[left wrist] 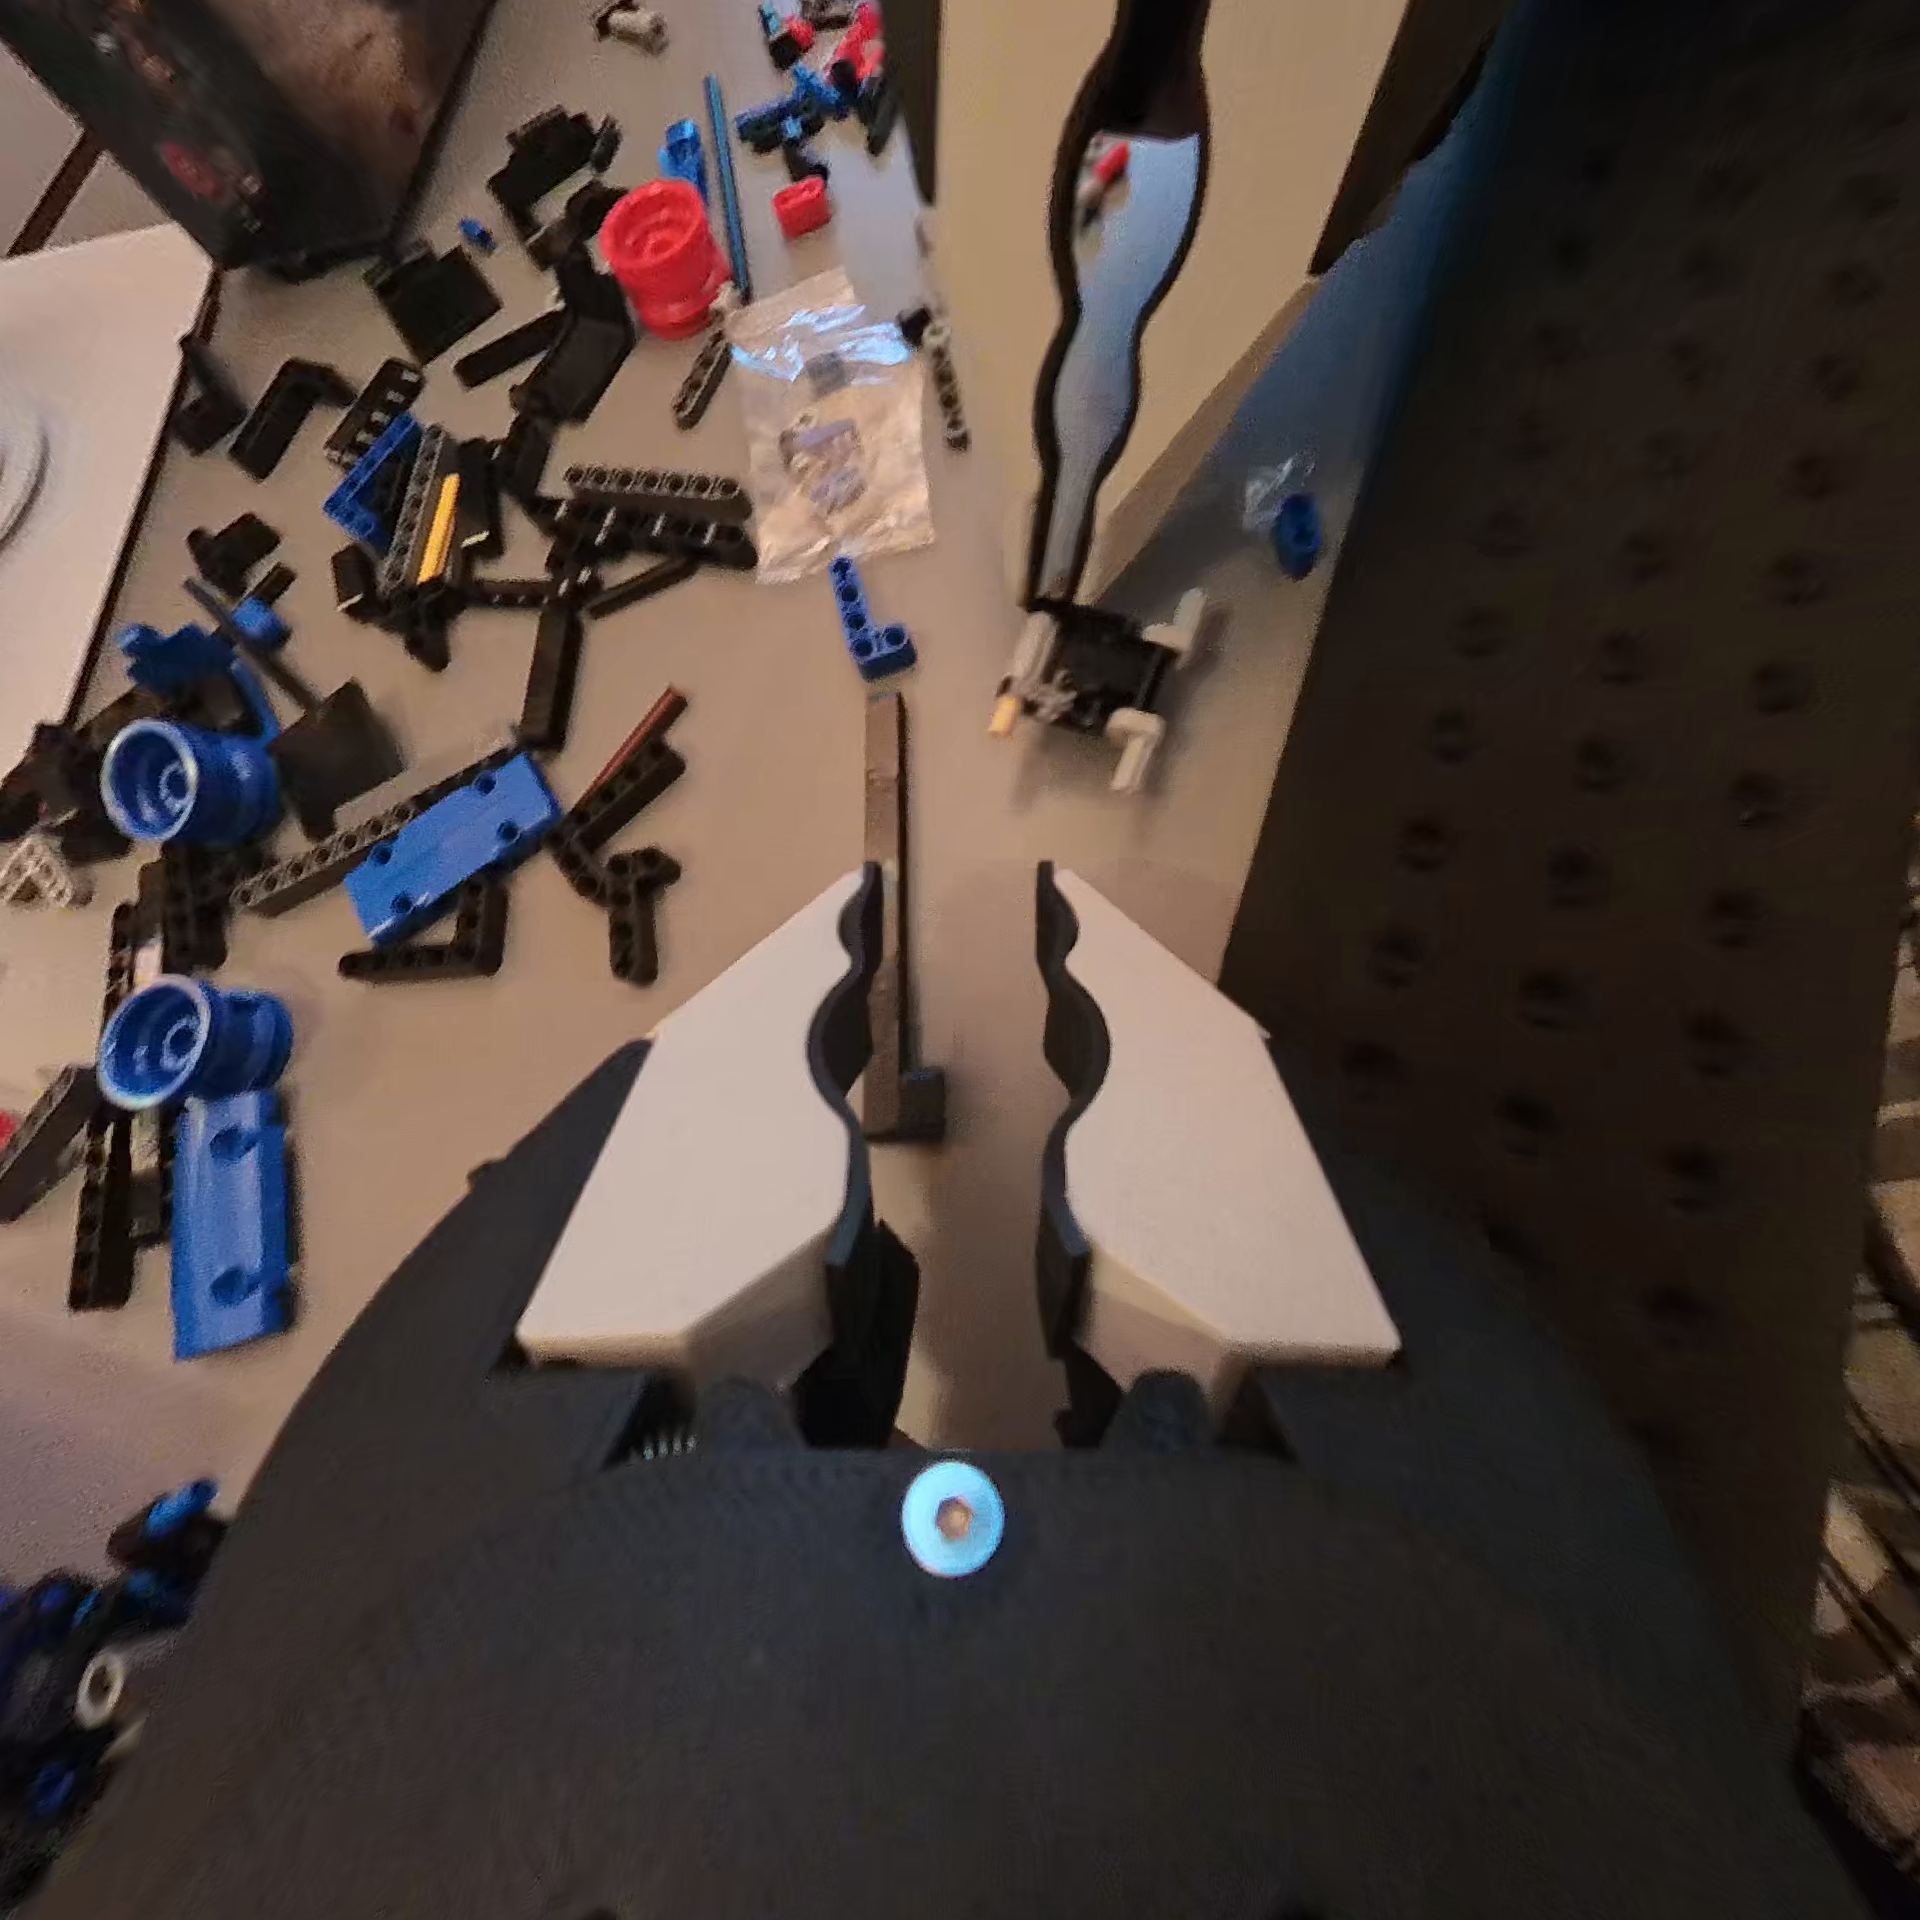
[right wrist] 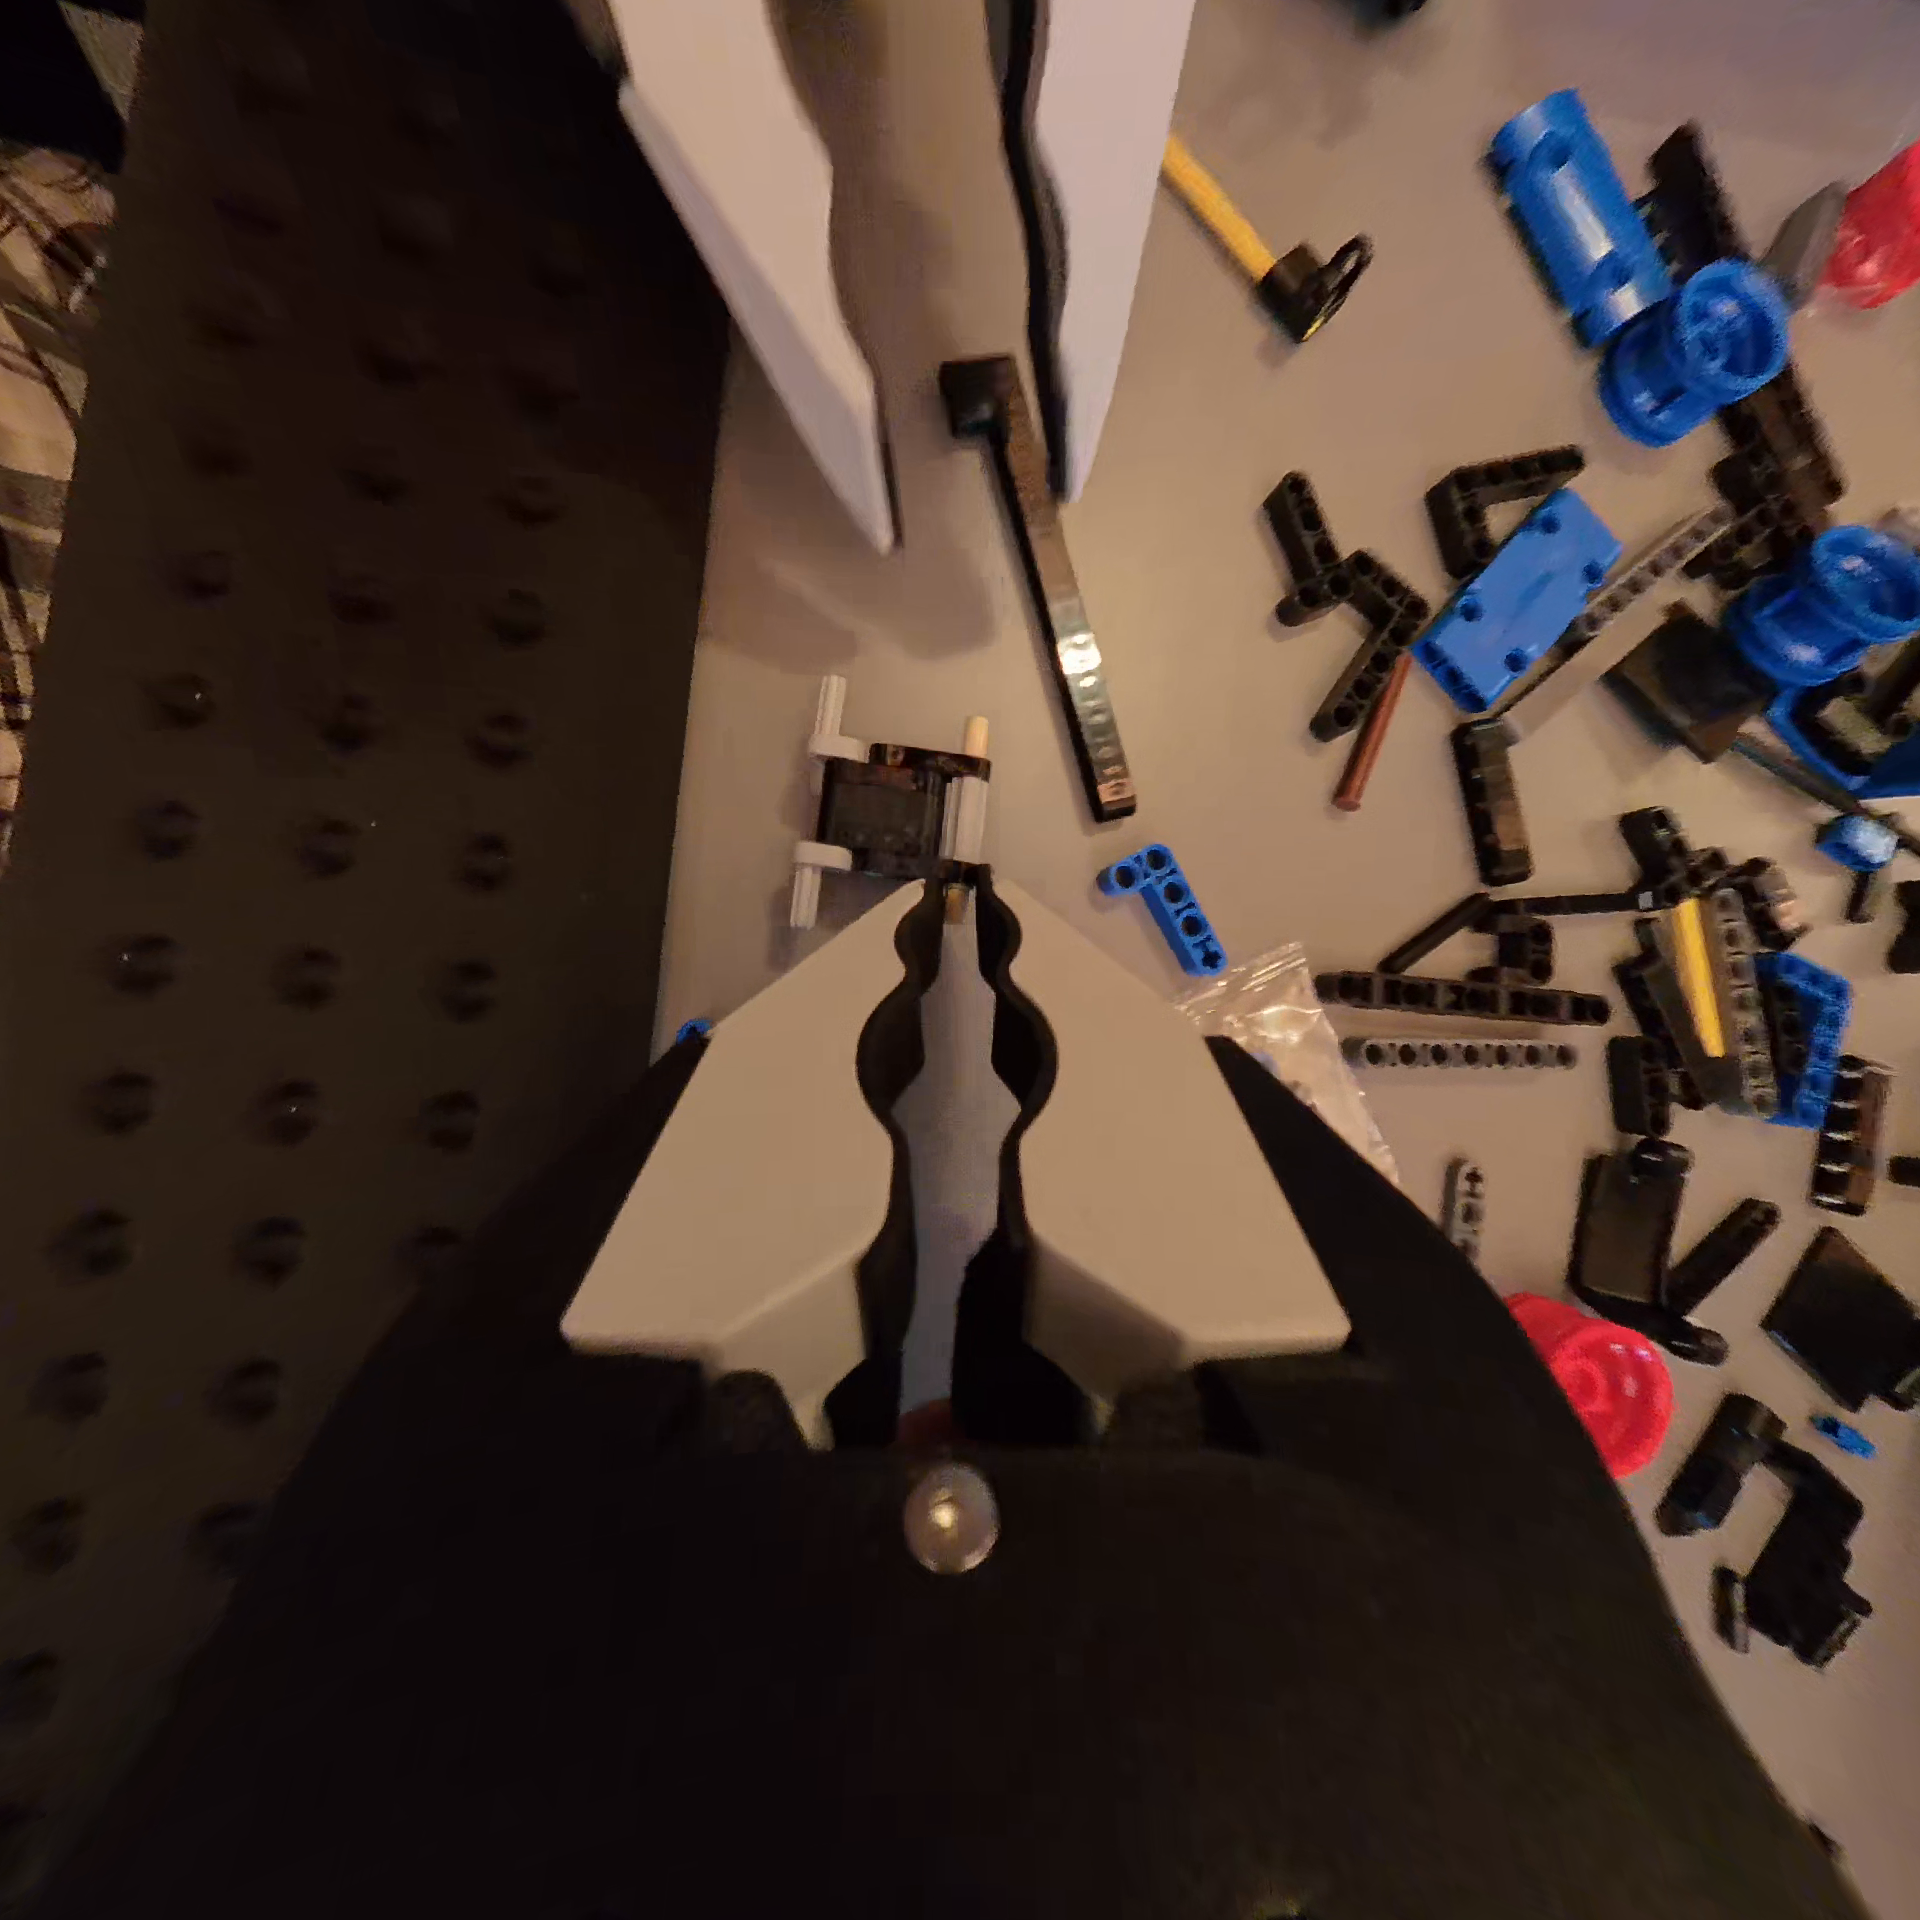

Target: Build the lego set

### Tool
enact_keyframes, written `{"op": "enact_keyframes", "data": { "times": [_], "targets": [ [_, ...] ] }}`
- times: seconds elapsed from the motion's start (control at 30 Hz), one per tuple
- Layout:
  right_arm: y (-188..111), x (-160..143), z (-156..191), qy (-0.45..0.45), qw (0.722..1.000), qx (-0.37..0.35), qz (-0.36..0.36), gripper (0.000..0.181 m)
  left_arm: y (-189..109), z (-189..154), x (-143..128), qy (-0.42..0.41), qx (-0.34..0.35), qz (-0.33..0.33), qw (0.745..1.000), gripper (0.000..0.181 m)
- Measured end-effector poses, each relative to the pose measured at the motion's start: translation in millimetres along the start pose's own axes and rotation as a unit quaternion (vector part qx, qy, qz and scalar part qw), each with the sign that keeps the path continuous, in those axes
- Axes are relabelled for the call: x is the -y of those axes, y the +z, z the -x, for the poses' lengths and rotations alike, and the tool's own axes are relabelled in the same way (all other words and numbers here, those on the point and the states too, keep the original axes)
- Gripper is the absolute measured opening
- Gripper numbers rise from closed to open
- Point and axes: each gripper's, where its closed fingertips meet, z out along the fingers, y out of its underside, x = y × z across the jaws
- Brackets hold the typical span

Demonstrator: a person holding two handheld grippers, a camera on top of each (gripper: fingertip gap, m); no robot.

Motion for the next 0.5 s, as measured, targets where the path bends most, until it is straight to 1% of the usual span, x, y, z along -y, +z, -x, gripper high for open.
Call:
{"op": "enact_keyframes", "data": {
  "times": [0.13,0.23,0.37,0.5],
  "targets": [
    [-8,15,-7,-0.028,0.998,-0.033,-0.036,0.005,12,-5,12,0.005,-0.018,-0.010,1.000,0.033],
    [-12,21,-10,-0.049,0.996,-0.055,-0.051,0.004,19,-4,14,0.006,-0.024,-0.007,1.000,0.034],
    [-19,27,-14,-0.058,0.993,-0.071,-0.074,0.004,19,-5,18,-0.006,-0.038,-0.020,0.999,0.035],
    [-27,32,-19,-0.071,0.989,-0.095,-0.088,0.003,13,-5,22,-0.027,-0.054,-0.040,0.997,0.038]
  ]
}}
